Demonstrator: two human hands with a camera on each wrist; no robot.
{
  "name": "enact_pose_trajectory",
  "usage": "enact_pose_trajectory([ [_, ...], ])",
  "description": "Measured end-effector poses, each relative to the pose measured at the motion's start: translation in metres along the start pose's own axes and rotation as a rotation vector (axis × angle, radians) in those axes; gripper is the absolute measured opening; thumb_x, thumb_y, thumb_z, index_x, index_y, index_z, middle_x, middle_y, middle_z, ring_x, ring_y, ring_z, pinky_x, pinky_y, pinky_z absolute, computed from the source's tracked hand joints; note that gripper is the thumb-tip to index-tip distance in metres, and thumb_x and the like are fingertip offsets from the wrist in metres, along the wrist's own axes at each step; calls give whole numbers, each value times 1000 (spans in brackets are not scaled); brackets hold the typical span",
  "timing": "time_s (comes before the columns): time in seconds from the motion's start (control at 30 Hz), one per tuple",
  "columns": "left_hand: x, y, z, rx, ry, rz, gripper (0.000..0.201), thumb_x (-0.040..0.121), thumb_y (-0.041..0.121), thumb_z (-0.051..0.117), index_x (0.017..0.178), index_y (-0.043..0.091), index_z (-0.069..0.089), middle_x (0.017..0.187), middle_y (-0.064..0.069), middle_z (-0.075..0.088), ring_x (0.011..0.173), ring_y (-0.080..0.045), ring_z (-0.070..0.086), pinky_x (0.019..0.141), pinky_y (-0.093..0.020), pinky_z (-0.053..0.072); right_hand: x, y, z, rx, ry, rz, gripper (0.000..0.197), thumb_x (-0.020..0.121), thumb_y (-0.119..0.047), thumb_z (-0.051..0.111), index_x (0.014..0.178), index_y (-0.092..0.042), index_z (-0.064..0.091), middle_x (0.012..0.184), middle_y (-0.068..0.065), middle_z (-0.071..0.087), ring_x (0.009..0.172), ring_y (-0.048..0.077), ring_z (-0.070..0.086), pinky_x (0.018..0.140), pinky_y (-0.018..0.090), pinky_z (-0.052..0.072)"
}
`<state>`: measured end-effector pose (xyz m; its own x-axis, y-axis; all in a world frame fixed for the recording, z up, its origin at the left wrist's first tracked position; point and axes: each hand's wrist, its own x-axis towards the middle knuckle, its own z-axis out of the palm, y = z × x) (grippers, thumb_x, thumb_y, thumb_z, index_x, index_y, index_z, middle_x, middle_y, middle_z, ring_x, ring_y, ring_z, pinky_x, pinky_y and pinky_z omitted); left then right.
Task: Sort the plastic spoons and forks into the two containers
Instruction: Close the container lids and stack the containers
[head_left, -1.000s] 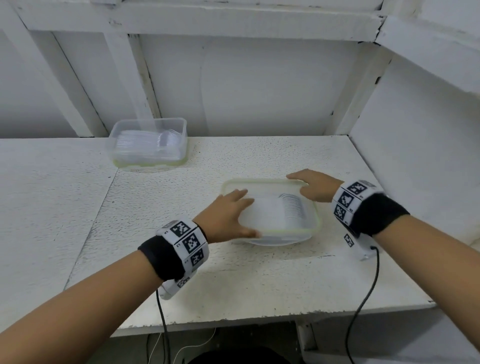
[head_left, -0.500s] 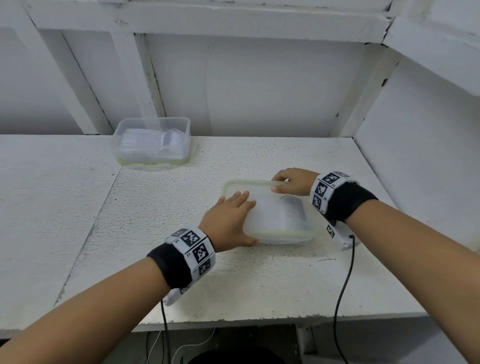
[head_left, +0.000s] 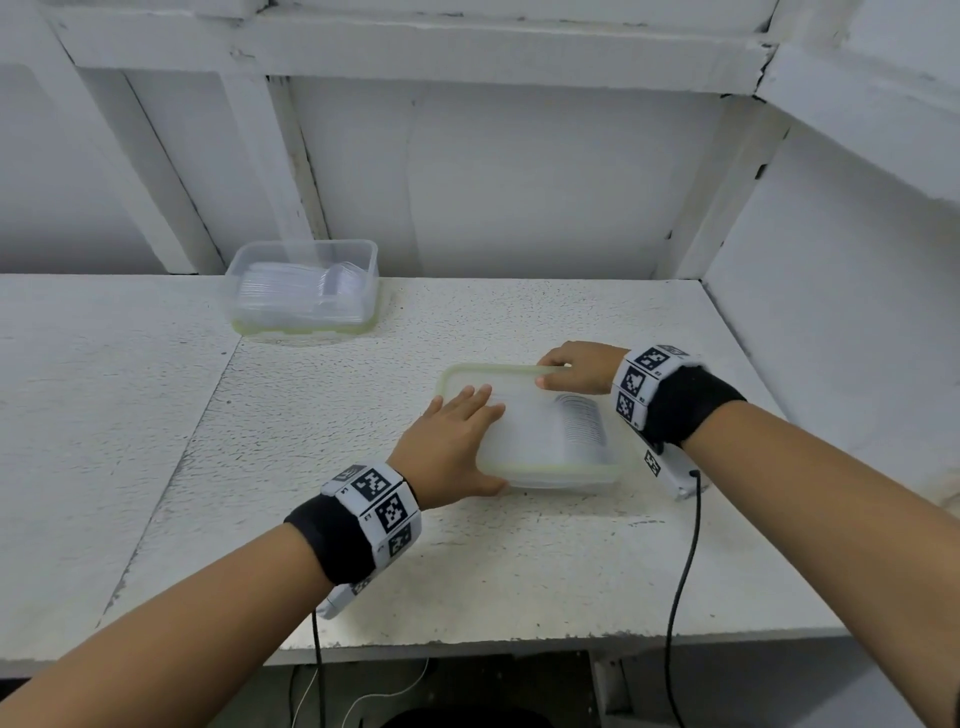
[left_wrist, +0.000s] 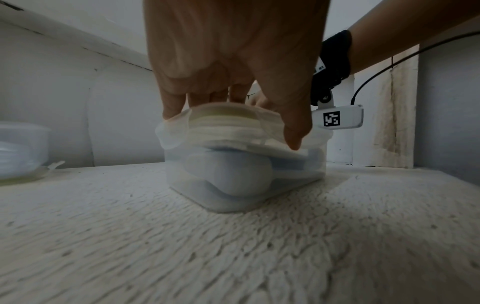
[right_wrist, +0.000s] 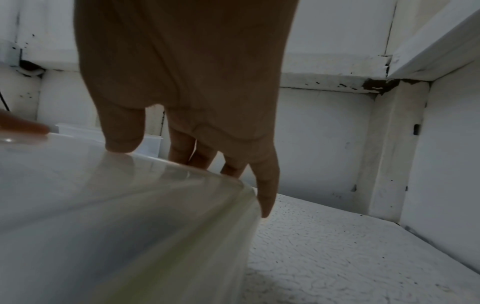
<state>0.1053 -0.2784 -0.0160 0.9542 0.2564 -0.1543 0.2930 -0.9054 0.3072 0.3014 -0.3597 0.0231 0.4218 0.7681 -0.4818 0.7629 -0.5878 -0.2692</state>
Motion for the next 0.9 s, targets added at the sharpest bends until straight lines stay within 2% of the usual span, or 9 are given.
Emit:
enact_pose_trajectory([
  [0.1,-1,-8,-5,-167,-23,-2,80,82,52,61,147,20,26,158,3,6,146,-11,2,118,-30,1,-4,7,8,24,30,34,57,96,-42,43,146,-16,30,152,8,28,139,24,27,112,36,22],
  [0.17,-2,-14,-10,-337,82,-50,60,87,46,58,139,20,42,156,1,20,144,-11,15,116,-28,11,-8,18,15,48,47,70,64,95,-45,43,148,-17,21,154,9,21,141,25,24,113,37,22],
  [0.27,-1,-27,-15,-429,271,-256,44,94,32,52,134,14,48,141,-8,44,130,-19,40,106,-28,29,-17,35,22,110,123,116,68,93,-46,48,148,-18,20,152,11,26,137,28,31,111,40,29],
  [0.37,3,-37,-16,-540,172,-455,46,95,31,49,137,13,42,130,-9,54,116,-22,52,96,-32,41,-27,41,20,156,176,116,60,94,-39,50,144,-16,28,147,10,36,132,27,39,105,36,33],
  [0.43,5,-44,-19,-613,161,-507,44,96,31,48,136,13,44,124,-10,58,111,-24,55,95,-36,45,-31,37,13,180,220,84,56,94,-37,50,142,-15,32,144,10,41,130,25,41,104,35,34],
  [0.53,8,-62,-35,-700,269,-578,38,96,28,48,129,10,50,122,-12,59,108,-26,57,95,-41,47,-32,17,-7,276,261,34,49,95,-35,49,139,-17,38,137,9,47,124,21,46,99,31,36],
  [0.7,8,-117,-74,-743,396,-677,33,95,20,51,124,5,54,121,-15,58,101,-25,55,85,-39,48,-12,-34,-36,562,402,-79,34,96,-29,48,127,-16,52,117,6,58,105,20,57,86,36,51],
  [0.8,3,-155,-93,-714,441,-720,32,93,18,54,122,5,57,124,-17,57,100,-25,52,85,-38,46,7,-72,-43,682,385,-124,24,97,-25,45,116,-15,56,103,2,59,95,19,59,80,37,52],
  [0.9,-4,-186,-109,-653,478,-761,34,93,17,54,123,2,56,125,-19,56,98,-27,53,85,-39,46,34,-110,-46,880,289,-77,15,96,-23,46,105,-15,55,98,5,58,87,16,57,76,34,52],
])
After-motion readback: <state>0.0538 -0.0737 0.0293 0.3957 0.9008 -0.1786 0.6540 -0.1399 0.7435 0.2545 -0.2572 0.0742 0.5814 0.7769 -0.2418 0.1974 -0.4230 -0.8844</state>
